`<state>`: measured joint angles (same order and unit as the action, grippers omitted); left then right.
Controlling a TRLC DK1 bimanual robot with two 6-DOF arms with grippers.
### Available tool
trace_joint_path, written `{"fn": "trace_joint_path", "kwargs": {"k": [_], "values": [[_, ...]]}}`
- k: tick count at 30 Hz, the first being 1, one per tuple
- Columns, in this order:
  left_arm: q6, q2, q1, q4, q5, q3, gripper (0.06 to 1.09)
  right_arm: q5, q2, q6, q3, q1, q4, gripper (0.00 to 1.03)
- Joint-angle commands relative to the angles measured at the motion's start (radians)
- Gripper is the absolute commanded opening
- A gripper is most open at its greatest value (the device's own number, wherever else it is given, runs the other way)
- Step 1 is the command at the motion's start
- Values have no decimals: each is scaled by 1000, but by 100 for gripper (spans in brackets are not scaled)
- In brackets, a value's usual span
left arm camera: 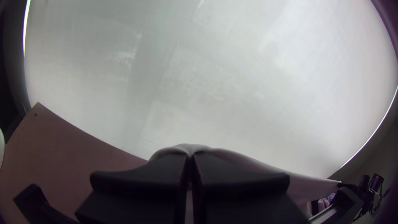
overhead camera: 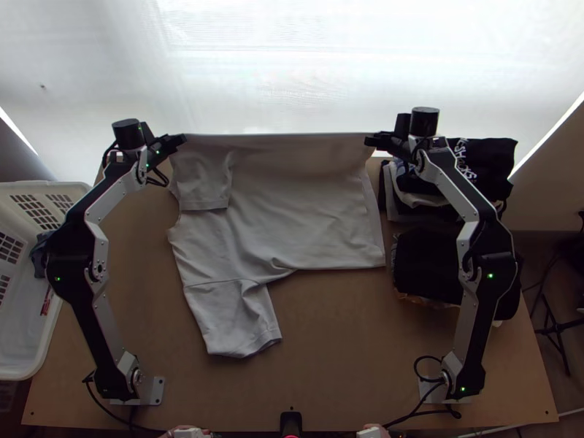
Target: Fold the t-shirt
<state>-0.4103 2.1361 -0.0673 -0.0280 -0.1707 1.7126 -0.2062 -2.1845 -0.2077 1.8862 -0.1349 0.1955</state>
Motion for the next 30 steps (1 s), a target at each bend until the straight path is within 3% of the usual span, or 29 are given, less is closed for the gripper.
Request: {"fn": "trace_joint_path", "kwargs": {"k": [1,7,15,26,30], "values": [[33,62,14,17,0,13,9,-1,-73,10,17,-12,1,3],[45,70,29,76,-1,13,9,-2,-80,11,7,-17,7,3],[73,-12,35,298,-1,-19,9,-2,22,2,-108,-8,51,3],[142,-219,8,312,-12,-234,9,-2,143,14,-237,-3,124,3],[182,-229,9,401,-12,-248,9,-2,154,14,-234,-17,183,3]]}}
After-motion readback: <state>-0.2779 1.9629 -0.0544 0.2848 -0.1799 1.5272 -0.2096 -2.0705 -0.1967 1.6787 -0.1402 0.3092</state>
